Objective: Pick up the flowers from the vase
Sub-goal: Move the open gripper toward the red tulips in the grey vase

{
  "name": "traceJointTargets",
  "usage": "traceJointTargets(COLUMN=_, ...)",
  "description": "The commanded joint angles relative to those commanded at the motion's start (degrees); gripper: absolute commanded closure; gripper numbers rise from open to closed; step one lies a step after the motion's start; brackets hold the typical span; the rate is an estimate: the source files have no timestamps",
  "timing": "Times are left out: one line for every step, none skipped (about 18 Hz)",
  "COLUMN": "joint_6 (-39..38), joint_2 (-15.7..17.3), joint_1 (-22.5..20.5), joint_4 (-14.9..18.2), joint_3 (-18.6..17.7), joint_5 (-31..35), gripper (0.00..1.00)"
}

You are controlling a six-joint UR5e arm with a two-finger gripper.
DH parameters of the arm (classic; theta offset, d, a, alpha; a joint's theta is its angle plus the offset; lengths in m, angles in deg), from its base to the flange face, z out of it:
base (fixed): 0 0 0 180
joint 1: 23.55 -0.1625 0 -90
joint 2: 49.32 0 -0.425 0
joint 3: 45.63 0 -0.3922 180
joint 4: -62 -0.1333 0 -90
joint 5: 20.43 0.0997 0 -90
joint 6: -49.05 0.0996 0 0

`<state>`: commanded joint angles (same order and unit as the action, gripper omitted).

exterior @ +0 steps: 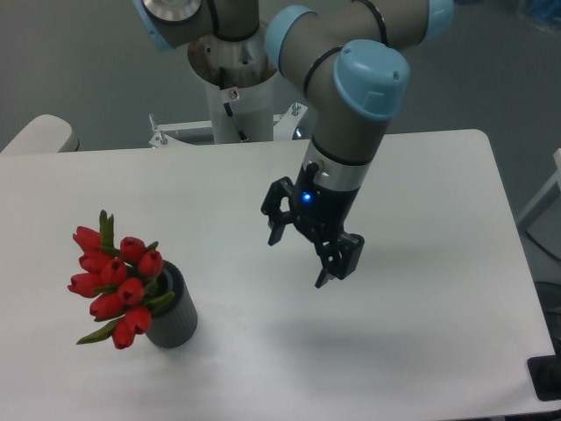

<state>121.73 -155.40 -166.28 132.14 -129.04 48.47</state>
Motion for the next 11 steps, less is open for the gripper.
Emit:
traceJointTargets(joint_6=0.0, joint_2=0.0, joint_1=0.0, joint_4=0.0, joint_3=-0.17, joint_5=-0.09, gripper=0.0)
traceJointTargets(joint_6=0.09, joint_2=0.09, joint_1=-0.09, joint_4=-0.09, joint_3=-0.44, joint_5=0.0, gripper=0.0)
traceJointTargets(joint_6=0.09, joint_2=0.17, joint_1=-0.09, joint_4=0.0, joint_3=-0.61, joint_5=0.0, gripper=0.0)
traceJointTargets(joint_6=0.0, joint_2=0.18, joint_1=-0.09, joint_4=0.0, joint_3=-0.62, joint_5=0.0, gripper=0.0)
traceJointTargets(joint_6=0.0, joint_2=0.35, joint_1=-0.09, joint_4=0.0, joint_3=-0.7, joint_5=0.0, gripper=0.0)
traceJointTargets(joint_6=0.0, joint_2=0.44, joint_1=-0.09, joint_4=0.0, joint_3=-1.4, joint_5=-0.09, gripper=0.0)
traceJointTargets(joint_6=0.0, joint_2=0.96, joint_1=-0.09, joint_4=-0.09, joint_3=-2.45, joint_5=0.0, gripper=0.0)
traceJointTargets(joint_6=0.0, joint_2=1.31, joint_1=-0.09, joint_4=-0.7, joint_3=-3.07, joint_5=0.0, gripper=0.0)
traceJointTargets(joint_6=-0.09, joint_2=1.67, joint_1=-0.09, joint_4=-1.49, joint_3=-3.86, joint_5=-0.09, gripper=0.0)
traceJointTargets(joint_6=-0.7, joint_2=1.93, joint_1=-0.09, joint_4=-2.54, joint_3=-4.74, joint_5=-0.09, gripper=0.0)
traceJointTargets(joint_6=-1.83, joint_2=2.11, joint_1=-0.09, joint_4=-3.24, joint_3=-5.36, joint_5=-0.17, gripper=0.0)
